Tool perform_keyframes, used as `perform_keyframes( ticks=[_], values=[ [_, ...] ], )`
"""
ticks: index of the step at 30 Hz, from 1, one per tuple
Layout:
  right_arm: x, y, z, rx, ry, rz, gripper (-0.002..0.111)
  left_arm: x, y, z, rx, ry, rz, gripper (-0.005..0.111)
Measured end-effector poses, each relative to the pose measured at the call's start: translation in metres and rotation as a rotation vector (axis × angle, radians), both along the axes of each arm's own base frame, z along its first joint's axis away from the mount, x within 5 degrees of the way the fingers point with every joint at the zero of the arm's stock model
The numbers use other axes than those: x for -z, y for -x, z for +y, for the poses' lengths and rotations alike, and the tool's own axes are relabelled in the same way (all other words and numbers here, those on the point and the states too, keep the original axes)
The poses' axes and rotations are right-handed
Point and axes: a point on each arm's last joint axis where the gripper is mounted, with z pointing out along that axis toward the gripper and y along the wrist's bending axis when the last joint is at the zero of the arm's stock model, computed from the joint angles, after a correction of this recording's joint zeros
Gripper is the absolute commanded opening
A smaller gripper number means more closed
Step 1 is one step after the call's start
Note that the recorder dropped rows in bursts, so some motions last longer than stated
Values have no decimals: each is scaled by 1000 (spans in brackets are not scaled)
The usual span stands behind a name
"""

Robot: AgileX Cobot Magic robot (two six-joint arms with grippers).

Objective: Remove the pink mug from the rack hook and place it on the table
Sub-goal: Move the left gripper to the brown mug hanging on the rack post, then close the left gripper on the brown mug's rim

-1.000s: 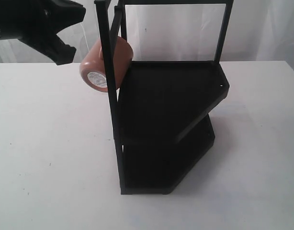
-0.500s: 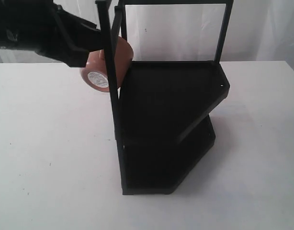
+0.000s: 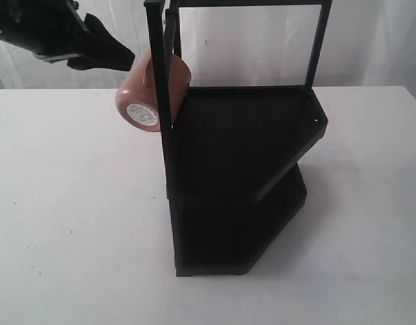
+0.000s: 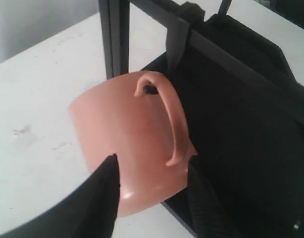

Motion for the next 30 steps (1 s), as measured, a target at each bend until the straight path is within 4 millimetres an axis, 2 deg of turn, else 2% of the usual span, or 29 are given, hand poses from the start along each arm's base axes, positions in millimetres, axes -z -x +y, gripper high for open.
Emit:
perform_keyframes(
  ticks=[3,6,10,25,30],
  values=[
    [0,0,0,0,0,0,0,-3,-8,-6,43,34,37,65],
    [0,0,0,0,0,0,0,-16,-9,-9,81,49,32,64],
    [0,0,0,0,0,0,0,-23,-7,-11,128,37,5,64],
    [0,0,0,0,0,0,0,10,-34,-18,153,30,83,64],
    [0,0,0,0,0,0,0,10,-36,-19,154,50,75,64]
  ],
)
